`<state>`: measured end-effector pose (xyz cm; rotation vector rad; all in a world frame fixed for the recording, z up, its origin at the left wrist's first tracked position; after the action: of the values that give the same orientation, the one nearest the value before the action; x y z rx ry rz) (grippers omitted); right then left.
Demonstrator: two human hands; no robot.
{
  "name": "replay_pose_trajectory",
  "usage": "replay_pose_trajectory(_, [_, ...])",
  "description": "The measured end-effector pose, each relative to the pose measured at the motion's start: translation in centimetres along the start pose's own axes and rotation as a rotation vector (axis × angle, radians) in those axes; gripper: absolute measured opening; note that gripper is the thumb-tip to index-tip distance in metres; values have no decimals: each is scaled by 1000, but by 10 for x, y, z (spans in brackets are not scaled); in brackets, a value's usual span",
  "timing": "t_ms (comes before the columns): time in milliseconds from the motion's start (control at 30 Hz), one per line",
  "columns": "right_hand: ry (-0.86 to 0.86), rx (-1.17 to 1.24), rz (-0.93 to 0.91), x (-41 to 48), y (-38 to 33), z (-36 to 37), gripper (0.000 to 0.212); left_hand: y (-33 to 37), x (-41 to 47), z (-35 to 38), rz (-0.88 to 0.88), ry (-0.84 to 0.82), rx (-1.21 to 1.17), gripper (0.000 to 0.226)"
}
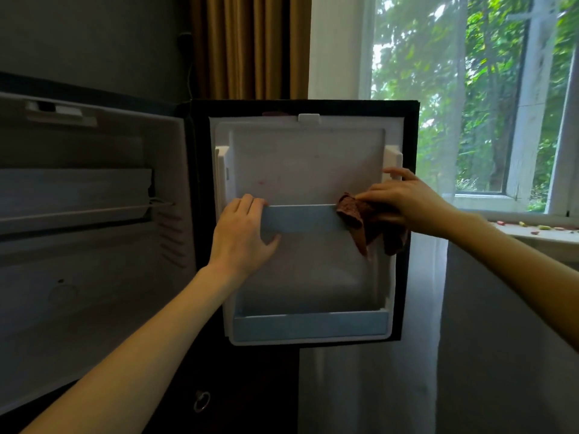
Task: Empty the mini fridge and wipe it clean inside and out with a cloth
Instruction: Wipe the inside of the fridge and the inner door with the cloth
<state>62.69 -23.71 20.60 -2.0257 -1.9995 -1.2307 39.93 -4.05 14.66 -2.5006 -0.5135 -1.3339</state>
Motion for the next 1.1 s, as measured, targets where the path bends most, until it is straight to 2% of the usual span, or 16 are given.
replay_pose_trajectory(100, [75, 42, 164, 13, -24, 9, 12, -6, 4, -2, 14, 16, -51, 46])
replay_pose_trajectory(133, [81, 105, 233, 18, -34, 12, 11, -7, 5, -3, 9, 19, -70, 46])
replay_pose_trajectory(267, [105, 316, 360, 41, -66, 17, 19, -7, 6, -4, 11, 38, -85, 45])
replay_pose_trajectory(400, [35, 344, 376, 80, -96, 19, 31, -9, 5, -4, 26, 47, -40, 49])
replay_pose_trajectory(500, [-22, 346, 447, 104, -105, 20, 30, -8, 5, -9, 43, 54, -34, 49])
replay_pose_trajectory(600, [129, 336, 483, 112, -105, 8, 33, -9, 4, -10, 36, 47, -43, 49])
replay_pose_trajectory(700, [515, 145, 358, 111, -98, -15, 32, -12, 2, -10, 18, 29, -71, 49])
replay_pose_trajectory(767, [684, 16, 244, 120, -90, -30, 25, -13, 1, -11, 14, 18, -87, 47])
replay_pose_trajectory(900, [640, -119, 93, 160, -82, -28, 25, -15, 2, -14, 30, 0, -88, 46])
replay_pose_trajectory(1000, [582, -49, 33, 177, -88, -9, 30, -15, 2, -15, 32, -27, -81, 47])
replay_pose_trajectory(1100, [434, 93, -146, 174, -91, 1, 34, -15, 2, -18, 32, -37, -82, 46])
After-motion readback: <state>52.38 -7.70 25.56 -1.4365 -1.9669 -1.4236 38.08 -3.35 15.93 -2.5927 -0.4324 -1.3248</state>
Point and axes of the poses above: each hand's wrist, its own x-axis towards the middle knuckle, its own z-axis out of the palm, y = z × x, the point moved 1 cm from there along x, towards the middle knuckle, and after that the axes turned 7 degrees about -y, right-handed, at the moved point
